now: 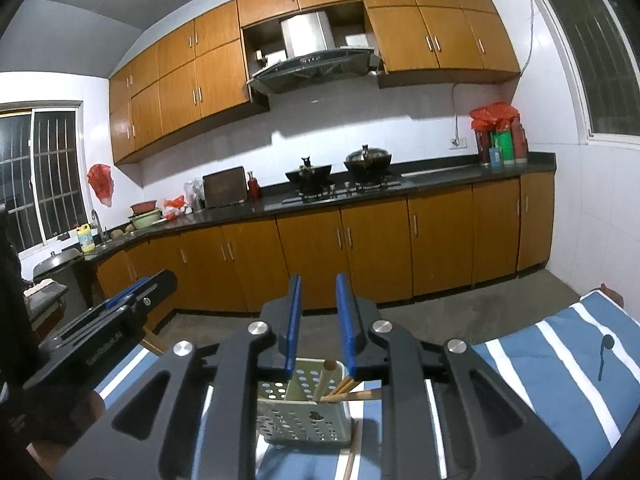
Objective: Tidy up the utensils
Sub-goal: 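Open the left tool over the holder while the right tool drops its chopstick in, then grasp the last chopstick with the left tool while the right tool grasps the remaining one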
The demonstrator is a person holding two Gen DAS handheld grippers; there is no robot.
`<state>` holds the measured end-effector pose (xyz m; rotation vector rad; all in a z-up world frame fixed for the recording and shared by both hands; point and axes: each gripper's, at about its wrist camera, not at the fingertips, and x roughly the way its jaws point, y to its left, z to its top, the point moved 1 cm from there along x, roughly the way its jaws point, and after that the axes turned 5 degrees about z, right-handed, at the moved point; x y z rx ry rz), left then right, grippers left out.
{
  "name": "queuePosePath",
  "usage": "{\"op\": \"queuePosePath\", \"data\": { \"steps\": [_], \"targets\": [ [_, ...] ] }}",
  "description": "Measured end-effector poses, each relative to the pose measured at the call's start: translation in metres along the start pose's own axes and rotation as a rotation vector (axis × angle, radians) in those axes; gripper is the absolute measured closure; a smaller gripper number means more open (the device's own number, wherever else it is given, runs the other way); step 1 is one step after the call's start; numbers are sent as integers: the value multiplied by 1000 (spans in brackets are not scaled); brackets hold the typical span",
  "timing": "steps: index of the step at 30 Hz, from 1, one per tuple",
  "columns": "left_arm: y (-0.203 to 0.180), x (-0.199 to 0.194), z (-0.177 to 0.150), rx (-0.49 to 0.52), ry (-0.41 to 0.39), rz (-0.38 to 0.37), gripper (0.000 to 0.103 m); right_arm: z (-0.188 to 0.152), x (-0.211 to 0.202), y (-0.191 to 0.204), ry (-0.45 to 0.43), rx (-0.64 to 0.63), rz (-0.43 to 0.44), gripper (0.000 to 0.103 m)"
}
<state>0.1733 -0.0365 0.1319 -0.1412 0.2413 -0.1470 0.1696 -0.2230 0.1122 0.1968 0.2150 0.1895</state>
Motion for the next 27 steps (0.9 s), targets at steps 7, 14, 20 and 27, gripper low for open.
{"op": "queuePosePath", "data": {
  "steps": [7,14,20,27],
  "targets": [
    [15,-28,5,-22,-18,25,64,-8,-37,-14,-5,-1,-42,77],
    [54,-48,-42,-10,90,154,57,-88,-38,-55,220,59,-133,75],
    [73,-29,-117,8,326,207,57,-175,-13,-50,476,80,-110,75],
    [68,-16,-173,18,504,176,57,-215,0,-15,598,66,-10,75]
  ]
}}
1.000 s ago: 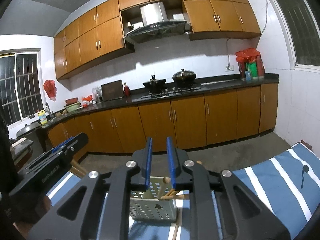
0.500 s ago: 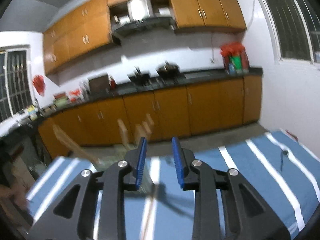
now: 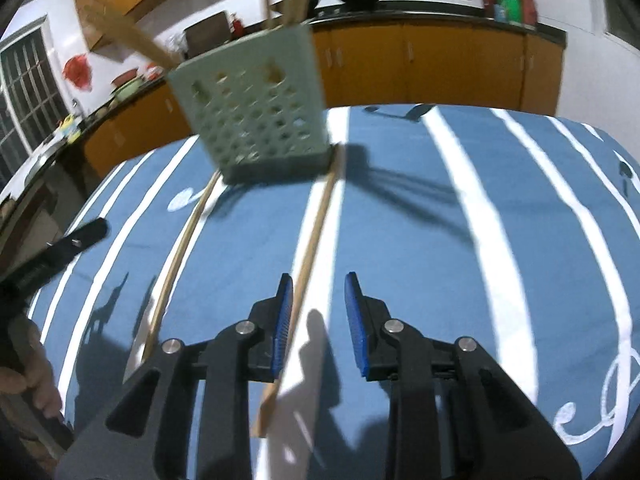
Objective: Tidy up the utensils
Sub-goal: 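Grasp the last chopstick with the left tool while the right tool grasps the remaining one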
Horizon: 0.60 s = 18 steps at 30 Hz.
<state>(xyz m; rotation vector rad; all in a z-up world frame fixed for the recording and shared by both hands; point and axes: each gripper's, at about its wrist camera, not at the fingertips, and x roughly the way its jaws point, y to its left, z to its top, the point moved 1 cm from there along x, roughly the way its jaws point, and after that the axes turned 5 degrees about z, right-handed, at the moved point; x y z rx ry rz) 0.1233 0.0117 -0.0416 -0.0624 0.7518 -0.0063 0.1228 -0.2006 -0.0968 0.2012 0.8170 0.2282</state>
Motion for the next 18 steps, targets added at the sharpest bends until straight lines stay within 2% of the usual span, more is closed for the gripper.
{"op": "queuePosePath", "data": {
  "steps": [6,7,8,9,10,18],
  "targets": [
    [-11,8,-11,33,40,-21,57,-1,16,12,59,-35,-28,77],
    [-13,8,-15,39,45,-24,57,-3,17,12,62,-38,-37,79],
    [-15,9,-17,44,49,-26,57,-3,18,12,54,-49,-51,88],
    [-18,10,-20,52,55,-30,57,-4,18,12,56,-60,-63,93],
    [-21,11,-22,59,62,-33,57,-4,18,12,55,-66,-79,93],
    [-36,17,-32,97,97,-53,57,4,7,-31,20,68,-159,95]
  ]
}}
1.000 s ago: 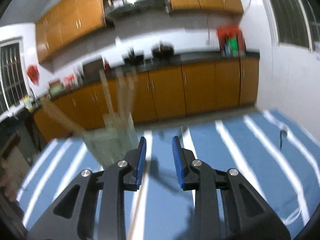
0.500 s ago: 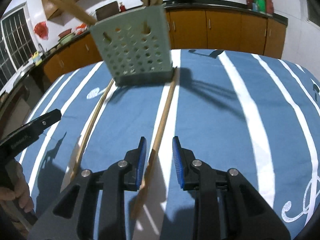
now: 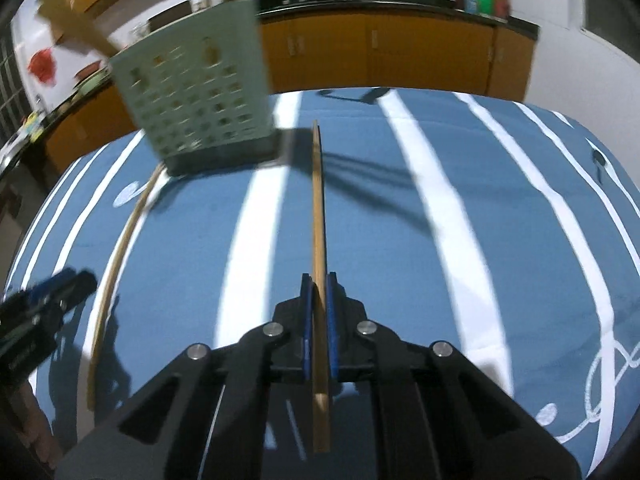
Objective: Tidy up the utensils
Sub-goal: 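Grasp the last chopstick with the left tool while the right tool grasps the remaining one, then hold the grasped chopstick on the cloth with the left tool while the right tool holds its own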
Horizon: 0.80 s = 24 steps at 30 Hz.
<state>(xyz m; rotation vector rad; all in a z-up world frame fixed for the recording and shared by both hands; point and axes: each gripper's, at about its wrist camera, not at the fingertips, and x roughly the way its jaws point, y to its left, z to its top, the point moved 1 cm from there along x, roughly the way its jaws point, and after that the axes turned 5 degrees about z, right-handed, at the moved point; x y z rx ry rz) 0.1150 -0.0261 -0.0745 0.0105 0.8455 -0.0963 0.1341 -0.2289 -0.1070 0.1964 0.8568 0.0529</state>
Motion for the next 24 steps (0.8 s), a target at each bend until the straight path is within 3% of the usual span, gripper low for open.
{"op": "queuePosePath", "data": {
  "steps": [6,9,10,12,24],
  "targets": [
    [-9,8,-4,24,30,11,59,4,-7,-18,-22,34,-12,95],
    [-14,12,-5,46,37,39,75,5,-7,-18,-25,33,-8,95],
    [-14,13,-5,50,38,41,87,5,-7,-17,-26,32,-6,95],
    [-12,15,-2,51,43,47,94,5,-7,-16,-28,29,-1,95],
    [38,24,13,-17,48,109,95,8,-5,-9,-37,-3,-1,95]
  ]
}}
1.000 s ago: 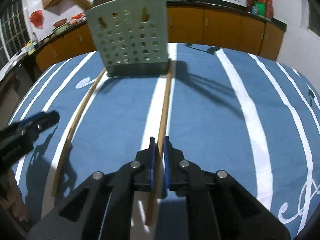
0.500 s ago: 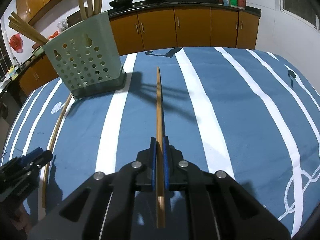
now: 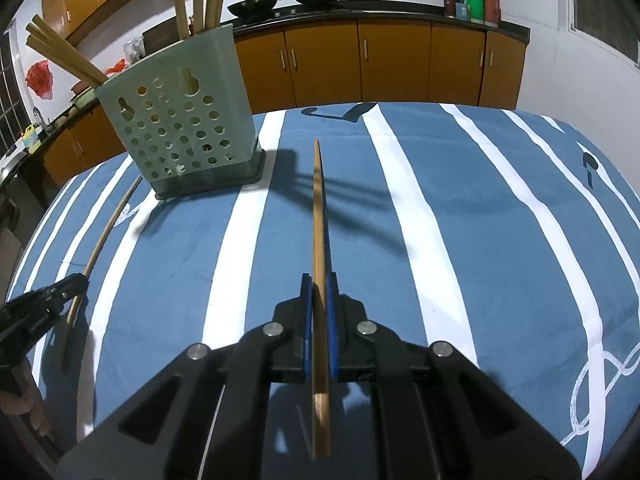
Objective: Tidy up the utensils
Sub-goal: 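Hold the grasped chopstick on the cloth with the left tool while the right tool holds its own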
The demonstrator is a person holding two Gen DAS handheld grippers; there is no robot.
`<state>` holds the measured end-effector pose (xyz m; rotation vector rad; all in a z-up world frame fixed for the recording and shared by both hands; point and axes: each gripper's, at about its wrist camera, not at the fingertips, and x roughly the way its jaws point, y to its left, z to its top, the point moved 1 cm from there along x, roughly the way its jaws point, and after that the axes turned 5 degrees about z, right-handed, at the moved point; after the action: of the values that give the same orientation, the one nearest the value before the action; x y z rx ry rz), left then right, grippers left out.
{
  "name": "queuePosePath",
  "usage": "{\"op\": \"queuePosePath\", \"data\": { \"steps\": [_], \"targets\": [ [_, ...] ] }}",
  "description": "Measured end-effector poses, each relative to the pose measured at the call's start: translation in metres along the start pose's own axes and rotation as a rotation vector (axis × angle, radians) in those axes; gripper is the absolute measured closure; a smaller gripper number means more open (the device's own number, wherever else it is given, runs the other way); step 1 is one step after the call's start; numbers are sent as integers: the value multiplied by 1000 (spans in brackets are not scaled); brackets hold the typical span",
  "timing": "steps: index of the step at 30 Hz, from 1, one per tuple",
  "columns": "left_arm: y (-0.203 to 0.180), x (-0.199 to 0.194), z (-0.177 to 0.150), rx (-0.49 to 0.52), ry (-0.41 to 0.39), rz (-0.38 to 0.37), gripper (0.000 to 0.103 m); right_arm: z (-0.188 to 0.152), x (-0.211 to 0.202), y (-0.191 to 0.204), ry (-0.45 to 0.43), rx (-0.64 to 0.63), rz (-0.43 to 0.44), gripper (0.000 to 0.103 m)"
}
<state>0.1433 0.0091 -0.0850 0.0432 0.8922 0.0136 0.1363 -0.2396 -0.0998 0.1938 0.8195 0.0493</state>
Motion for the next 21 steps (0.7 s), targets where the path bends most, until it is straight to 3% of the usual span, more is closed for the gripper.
{"op": "queuePosePath", "data": {
  "steps": [21],
  "targets": [
    [2,1,0,2,-6,-3,95,-2,6,2,16,-11,-15,95]
  ]
}}
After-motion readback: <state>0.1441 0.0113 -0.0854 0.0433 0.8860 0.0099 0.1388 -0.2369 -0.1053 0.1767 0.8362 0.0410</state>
